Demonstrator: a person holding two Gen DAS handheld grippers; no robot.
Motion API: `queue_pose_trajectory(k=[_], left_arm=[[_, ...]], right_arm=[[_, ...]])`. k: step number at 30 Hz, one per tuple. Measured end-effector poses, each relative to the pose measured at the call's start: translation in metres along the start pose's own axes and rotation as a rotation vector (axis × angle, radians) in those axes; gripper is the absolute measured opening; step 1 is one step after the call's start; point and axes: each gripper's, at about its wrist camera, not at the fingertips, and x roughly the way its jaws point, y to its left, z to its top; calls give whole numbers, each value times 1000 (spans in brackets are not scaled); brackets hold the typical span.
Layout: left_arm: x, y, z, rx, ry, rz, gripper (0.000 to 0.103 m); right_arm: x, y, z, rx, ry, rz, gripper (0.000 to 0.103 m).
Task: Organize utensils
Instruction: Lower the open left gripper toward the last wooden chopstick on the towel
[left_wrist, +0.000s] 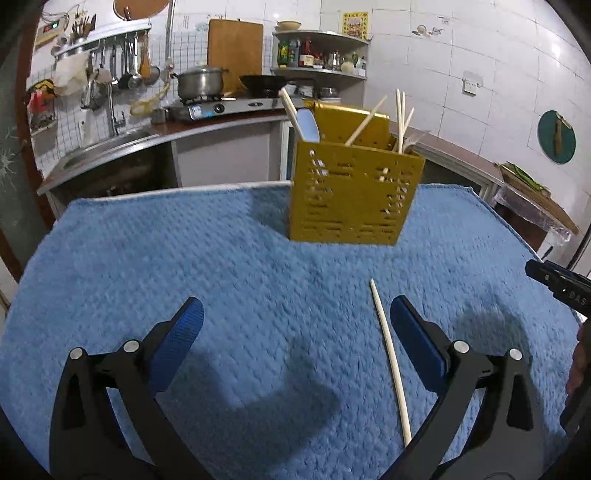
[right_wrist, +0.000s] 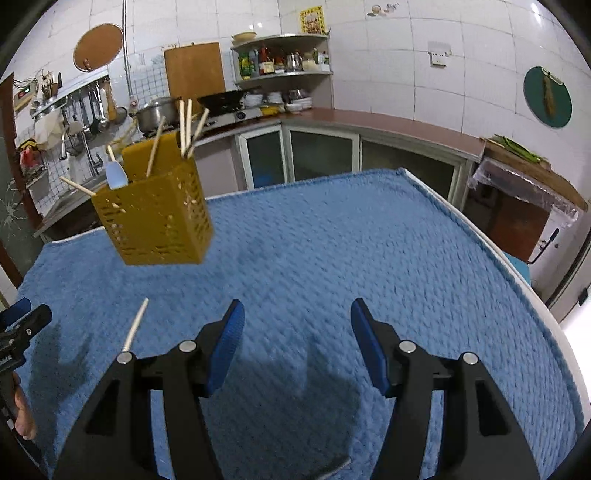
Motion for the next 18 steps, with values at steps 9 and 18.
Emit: queue_pose_trajectory(k=[9,18], left_arm=[[10,-6,-5,16,48,24,98],[12,-8,-5,41,64,11,97]], right_arm=[[8,-14,-25,-8,104,-93,59],[-12,-32,-61,73,218,-178,59]])
